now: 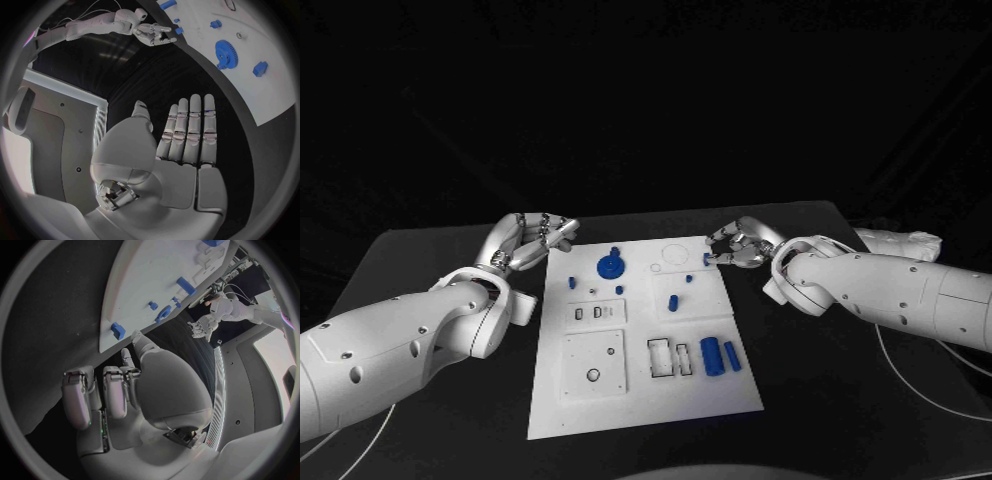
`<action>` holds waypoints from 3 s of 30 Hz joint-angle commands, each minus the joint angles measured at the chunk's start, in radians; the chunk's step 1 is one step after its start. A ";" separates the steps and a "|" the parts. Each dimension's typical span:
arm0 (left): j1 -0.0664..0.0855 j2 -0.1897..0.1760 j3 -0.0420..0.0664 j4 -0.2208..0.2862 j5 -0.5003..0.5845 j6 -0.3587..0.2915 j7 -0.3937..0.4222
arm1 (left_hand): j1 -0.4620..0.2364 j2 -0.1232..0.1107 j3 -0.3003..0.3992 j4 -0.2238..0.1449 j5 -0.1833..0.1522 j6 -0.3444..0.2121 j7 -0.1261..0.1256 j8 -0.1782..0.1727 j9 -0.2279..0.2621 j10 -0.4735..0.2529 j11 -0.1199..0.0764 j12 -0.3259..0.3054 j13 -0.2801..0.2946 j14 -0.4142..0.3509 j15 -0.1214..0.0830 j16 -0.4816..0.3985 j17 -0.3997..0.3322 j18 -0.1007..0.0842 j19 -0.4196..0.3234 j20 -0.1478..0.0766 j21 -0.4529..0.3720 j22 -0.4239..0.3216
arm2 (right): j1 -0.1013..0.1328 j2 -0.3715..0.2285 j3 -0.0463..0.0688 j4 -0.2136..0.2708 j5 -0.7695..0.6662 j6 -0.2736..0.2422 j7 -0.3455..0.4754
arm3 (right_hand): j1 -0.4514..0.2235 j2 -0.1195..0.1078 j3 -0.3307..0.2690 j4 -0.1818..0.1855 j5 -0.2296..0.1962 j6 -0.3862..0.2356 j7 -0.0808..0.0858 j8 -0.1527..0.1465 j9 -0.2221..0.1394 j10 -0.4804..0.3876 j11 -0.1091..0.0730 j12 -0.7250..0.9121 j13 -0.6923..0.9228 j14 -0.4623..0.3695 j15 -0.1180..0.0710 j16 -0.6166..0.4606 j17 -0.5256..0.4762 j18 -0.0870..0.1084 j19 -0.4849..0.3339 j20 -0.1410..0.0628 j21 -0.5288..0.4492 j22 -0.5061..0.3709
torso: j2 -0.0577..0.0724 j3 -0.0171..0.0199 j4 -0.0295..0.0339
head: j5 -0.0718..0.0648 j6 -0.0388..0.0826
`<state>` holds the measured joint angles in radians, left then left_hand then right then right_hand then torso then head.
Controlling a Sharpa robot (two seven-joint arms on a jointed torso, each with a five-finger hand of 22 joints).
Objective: Assemble the parts on the task board
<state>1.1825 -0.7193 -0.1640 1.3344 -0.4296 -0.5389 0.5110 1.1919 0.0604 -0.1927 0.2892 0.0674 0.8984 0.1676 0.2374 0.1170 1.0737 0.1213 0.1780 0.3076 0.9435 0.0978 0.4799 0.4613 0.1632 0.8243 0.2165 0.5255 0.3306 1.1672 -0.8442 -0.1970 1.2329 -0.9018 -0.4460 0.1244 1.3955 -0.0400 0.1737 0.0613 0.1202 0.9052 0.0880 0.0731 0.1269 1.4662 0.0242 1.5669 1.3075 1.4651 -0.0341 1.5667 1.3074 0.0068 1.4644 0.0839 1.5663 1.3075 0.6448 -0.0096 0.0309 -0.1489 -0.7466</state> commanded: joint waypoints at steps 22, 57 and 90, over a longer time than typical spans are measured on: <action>0.000 -0.012 0.001 0.008 0.003 0.008 0.012 | 0.010 0.003 -0.006 0.002 0.004 0.001 0.005 -0.005 0.001 -0.002 0.003 -0.001 -0.002 -0.008 -0.001 -0.007 -0.002 0.019 -0.003 0.002 -0.007 -0.002 | -0.017 0.043 0.000 -0.049 -0.044 0.046 -0.054 | 0.027 0.017 0.006 -0.012 0.020 0.022 -0.009 0.003 -0.002 0.105 -0.007 0.004 0.263 0.106 -0.007 0.004 0.263 -0.007 0.106 -0.011 0.004 0.263 | 0.001 0.0005 0.0010 | 0.003 -0.002; 0.001 -0.015 0.001 0.010 0.003 0.011 0.009 | 0.011 0.004 -0.007 0.002 0.004 0.001 0.005 -0.006 0.002 -0.002 0.003 -0.001 -0.003 -0.009 -0.001 -0.007 -0.002 0.019 -0.003 0.003 -0.009 -0.003 | -0.020 0.061 0.000 -0.071 -0.043 0.036 -0.068 | 0.034 0.029 0.013 -0.014 0.034 0.039 -0.004 0.005 -0.006 0.105 -0.001 0.004 0.263 0.106 -0.006 0.004 0.263 -0.007 0.106 -0.011 0.004 0.263 | 0.001 0.0015 0.0002 | 0.009 -0.002; 0.001 -0.018 0.001 0.012 0.003 0.010 0.009 | 0.011 0.005 -0.007 0.002 0.005 0.001 0.006 -0.006 0.002 -0.002 0.003 -0.001 -0.004 -0.009 -0.001 -0.007 -0.003 0.019 -0.003 0.003 -0.009 -0.003 | -0.018 0.057 0.002 -0.017 0.089 -0.094 0.003 | 0.041 0.065 0.009 -0.017 0.012 0.197 -0.002 0.047 0.005 0.105 0.004 0.004 0.263 0.106 -0.001 0.004 0.263 -0.007 0.106 -0.006 0.004 0.263 | 0.000 0.0014 -0.0006 | 0.021 -0.001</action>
<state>1.1824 -0.7381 -0.1643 1.3438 -0.4296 -0.5390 0.5105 1.1960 0.0644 -0.1957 0.2922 0.0673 0.8984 0.1676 0.2374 0.1174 1.0737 0.1214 0.1780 0.3049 0.9434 0.0978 0.4760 0.4596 0.1632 0.8243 0.2165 0.5207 0.3290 1.1474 -0.7863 -0.1965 1.2047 -0.8849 -0.4744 0.0781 1.4399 0.0160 0.1885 0.0442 0.1386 1.0717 0.1008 0.1086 0.1267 1.4660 0.0245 1.5709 1.3080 1.4648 -0.0342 1.5667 1.3077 0.0067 1.4641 0.0771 1.5663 1.3075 0.6463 -0.0080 0.0312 -0.1312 -0.7457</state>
